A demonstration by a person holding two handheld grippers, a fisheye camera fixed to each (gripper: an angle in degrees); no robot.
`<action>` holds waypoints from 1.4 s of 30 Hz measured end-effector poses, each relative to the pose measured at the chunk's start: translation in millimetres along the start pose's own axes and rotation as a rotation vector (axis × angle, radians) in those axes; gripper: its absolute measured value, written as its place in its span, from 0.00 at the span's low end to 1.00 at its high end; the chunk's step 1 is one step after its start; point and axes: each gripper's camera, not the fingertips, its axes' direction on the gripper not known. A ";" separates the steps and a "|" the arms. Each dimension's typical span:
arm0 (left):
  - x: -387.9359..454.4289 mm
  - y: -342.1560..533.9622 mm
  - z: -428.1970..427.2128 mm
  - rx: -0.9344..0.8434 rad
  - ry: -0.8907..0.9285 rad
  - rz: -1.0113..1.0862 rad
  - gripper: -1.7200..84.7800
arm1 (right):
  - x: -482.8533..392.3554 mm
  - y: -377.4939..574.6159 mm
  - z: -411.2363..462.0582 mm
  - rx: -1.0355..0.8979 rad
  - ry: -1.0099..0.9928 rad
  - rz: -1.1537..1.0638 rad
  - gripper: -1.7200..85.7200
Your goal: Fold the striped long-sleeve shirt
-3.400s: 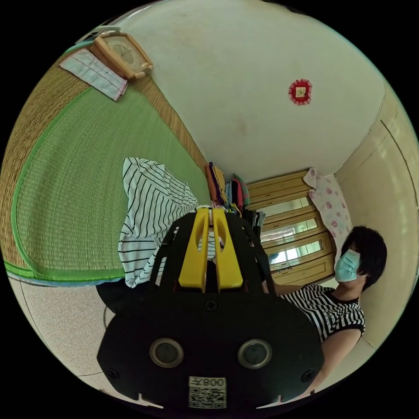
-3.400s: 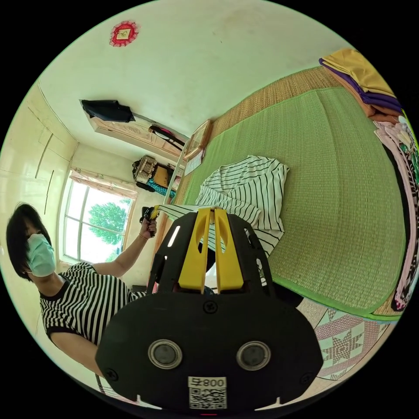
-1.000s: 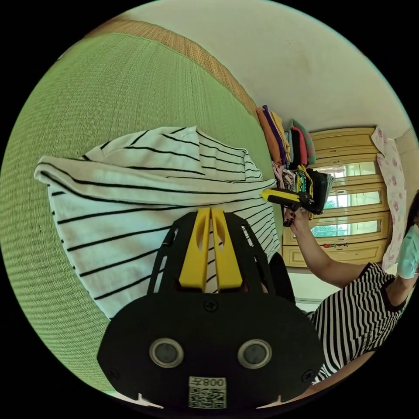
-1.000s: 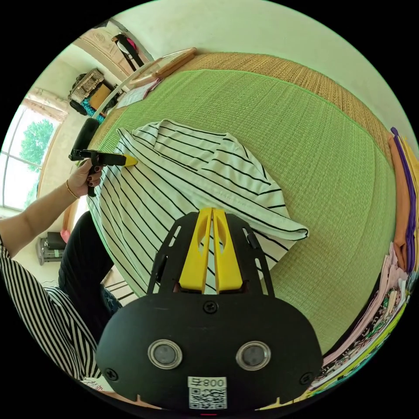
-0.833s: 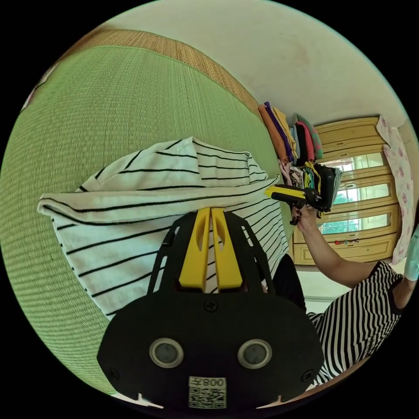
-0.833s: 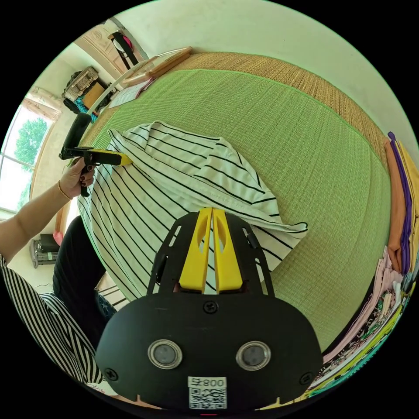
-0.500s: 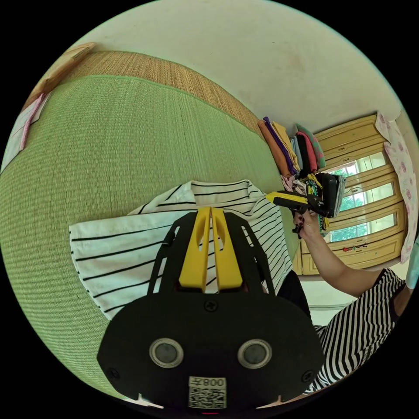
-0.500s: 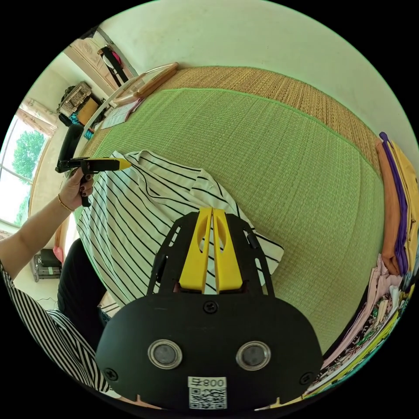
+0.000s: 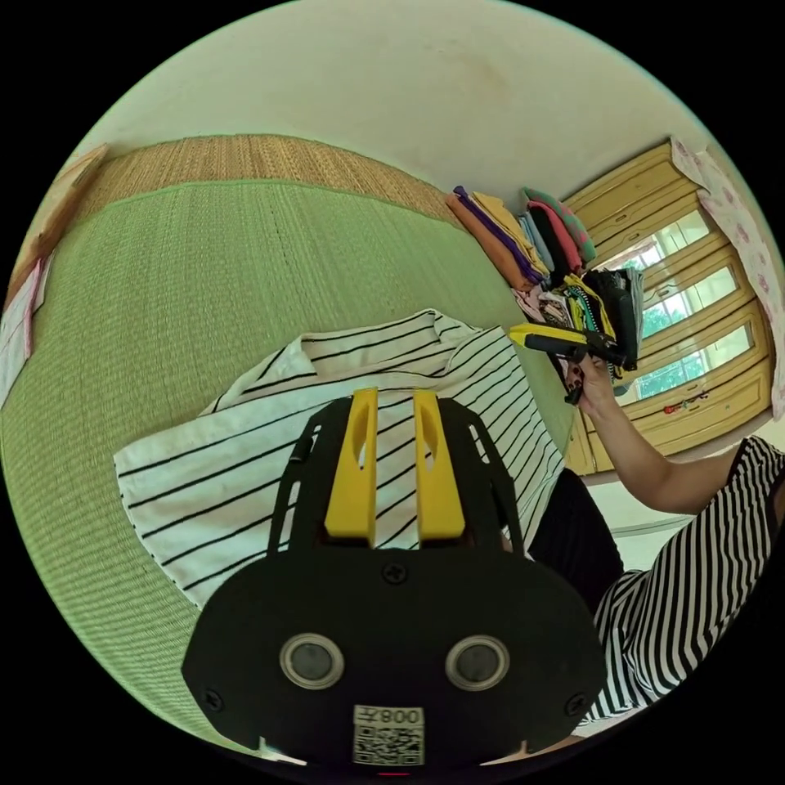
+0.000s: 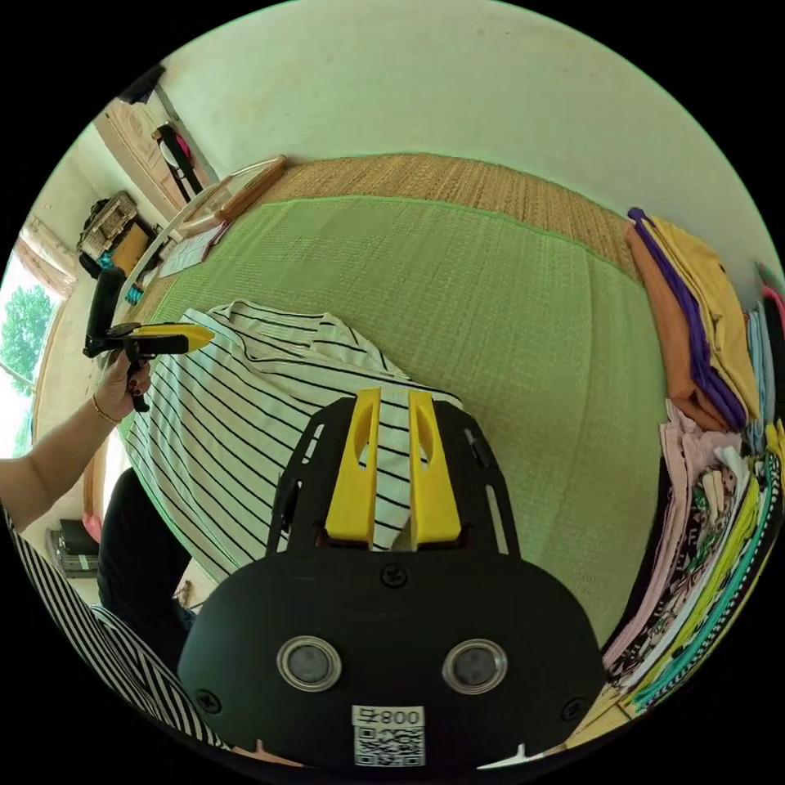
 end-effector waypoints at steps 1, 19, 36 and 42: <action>4.2 -4.2 1.6 -0.006 -0.002 0.014 0.11 | 15.6 8.3 -2.3 0.001 0.010 0.049 0.11; 50.9 -60.4 5.1 -0.042 -0.129 0.068 0.04 | 106.7 52.0 2.9 0.009 -0.200 0.200 0.04; 78.9 -60.0 -8.1 -0.094 -0.163 0.199 0.02 | 158.3 85.5 28.7 0.011 -0.288 0.253 0.04; 58.1 -52.7 -13.9 -0.124 -0.146 0.174 0.03 | 170.8 92.5 36.3 0.005 -0.314 0.266 0.05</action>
